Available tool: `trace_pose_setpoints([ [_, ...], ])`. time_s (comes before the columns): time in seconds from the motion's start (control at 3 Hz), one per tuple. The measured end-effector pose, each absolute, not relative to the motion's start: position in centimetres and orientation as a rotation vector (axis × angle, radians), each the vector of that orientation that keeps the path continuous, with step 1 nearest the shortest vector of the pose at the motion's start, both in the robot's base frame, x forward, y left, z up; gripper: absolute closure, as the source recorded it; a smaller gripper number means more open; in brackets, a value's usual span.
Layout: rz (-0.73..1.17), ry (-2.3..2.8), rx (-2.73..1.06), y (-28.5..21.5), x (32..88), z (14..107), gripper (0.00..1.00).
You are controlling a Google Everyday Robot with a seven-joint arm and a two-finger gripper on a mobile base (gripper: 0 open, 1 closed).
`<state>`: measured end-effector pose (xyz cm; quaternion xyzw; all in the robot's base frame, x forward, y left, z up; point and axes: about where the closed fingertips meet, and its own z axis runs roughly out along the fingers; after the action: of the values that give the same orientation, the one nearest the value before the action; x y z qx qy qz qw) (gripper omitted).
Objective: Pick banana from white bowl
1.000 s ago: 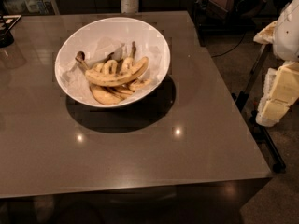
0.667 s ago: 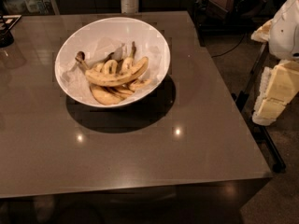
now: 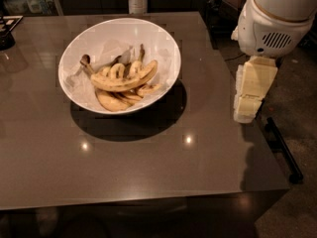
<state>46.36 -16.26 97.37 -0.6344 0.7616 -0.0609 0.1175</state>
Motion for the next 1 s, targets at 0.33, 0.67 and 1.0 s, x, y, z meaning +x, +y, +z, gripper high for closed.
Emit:
trace_pose_setpoints([
  [0.33,-0.198,2.177,-1.96,-13.5,47.9,96.9,0.0],
  [0.67,-0.206,2.161,-1.947,-13.2,48.1,97.2,0.0],
  [1.0,-0.194,2.13,-1.942,-12.4,48.7,97.3,0.0],
])
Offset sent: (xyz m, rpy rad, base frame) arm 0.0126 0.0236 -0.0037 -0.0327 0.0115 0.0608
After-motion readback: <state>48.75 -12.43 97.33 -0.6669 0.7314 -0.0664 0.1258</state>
